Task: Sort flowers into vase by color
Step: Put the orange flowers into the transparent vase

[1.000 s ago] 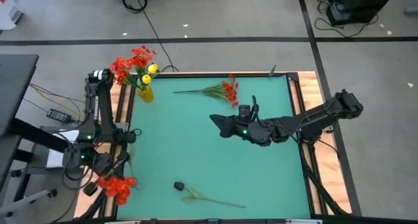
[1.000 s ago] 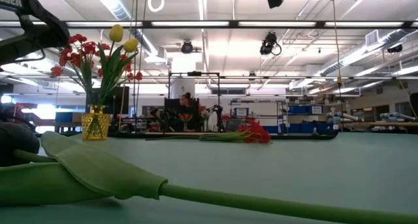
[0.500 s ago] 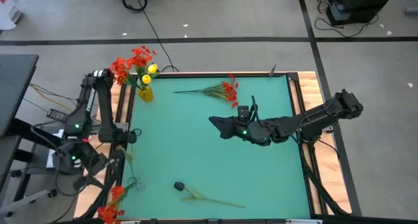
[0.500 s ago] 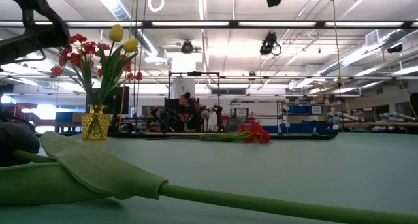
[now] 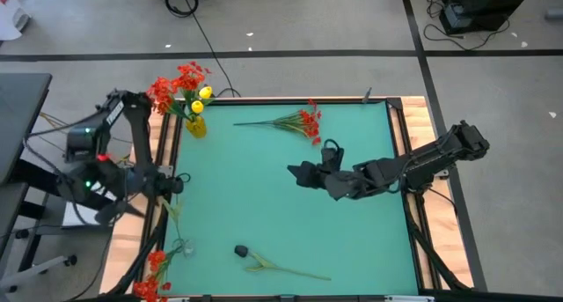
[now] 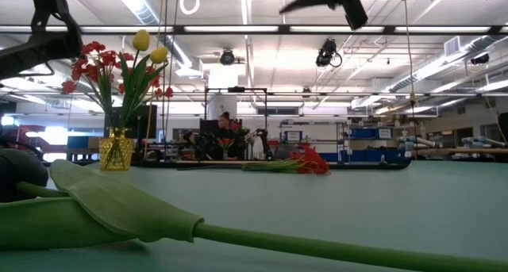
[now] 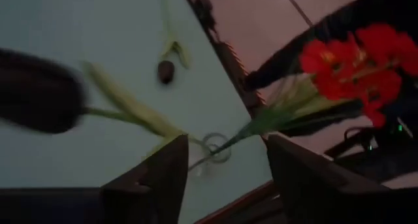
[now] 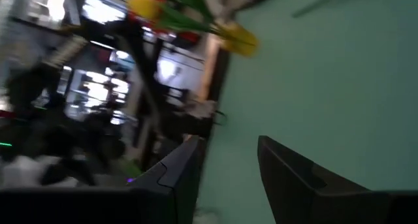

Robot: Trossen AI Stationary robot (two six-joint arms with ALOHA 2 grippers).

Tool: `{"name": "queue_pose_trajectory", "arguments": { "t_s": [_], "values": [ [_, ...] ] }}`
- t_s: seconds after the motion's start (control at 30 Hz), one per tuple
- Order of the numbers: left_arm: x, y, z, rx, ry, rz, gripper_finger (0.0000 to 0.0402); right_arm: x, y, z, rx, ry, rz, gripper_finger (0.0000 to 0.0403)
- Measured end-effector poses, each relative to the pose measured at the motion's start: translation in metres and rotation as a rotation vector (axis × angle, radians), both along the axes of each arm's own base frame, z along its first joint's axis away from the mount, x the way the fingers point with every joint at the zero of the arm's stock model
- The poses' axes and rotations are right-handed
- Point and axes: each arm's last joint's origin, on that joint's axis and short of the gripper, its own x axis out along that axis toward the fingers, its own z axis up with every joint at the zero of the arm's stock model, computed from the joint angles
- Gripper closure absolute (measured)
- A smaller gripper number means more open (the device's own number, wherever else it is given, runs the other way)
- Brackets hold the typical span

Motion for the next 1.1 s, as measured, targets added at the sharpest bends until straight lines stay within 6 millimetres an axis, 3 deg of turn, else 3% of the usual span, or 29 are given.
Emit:
{"name": "queue_pose_trajectory", "arguments": {
  "t_s": [0.2, 0.4, 0.63, 0.87, 1.1],
  "values": [
    [0.003, 0.014, 0.015, -0.022, 0.018, 0.091, 0.0225, -0.004, -0.011, -0.015, 0.069, 0.160, 0.030, 0.0243],
    [0.008, 0.029, 0.034, -0.072, -0.050, 0.239, 0.0232, -0.006, -0.034, -0.026, 0.092, 0.333, 0.118, 0.0243],
    [0.011, 0.040, 0.050, -0.073, -0.194, 0.380, 0.0233, -0.001, -0.081, -0.027, -0.131, 0.474, 0.330, 0.0243],
    [0.020, 0.033, 0.058, -0.059, -0.315, 0.546, 0.0232, -0.006, -0.137, -0.027, -0.407, 0.601, 0.501, 0.0240],
    [0.039, 0.016, 0.056, -0.007, -0.309, 0.752, 0.0232, -0.018, -0.182, -0.027, -0.660, 0.678, 0.680, 0.0200]
  ]
}}
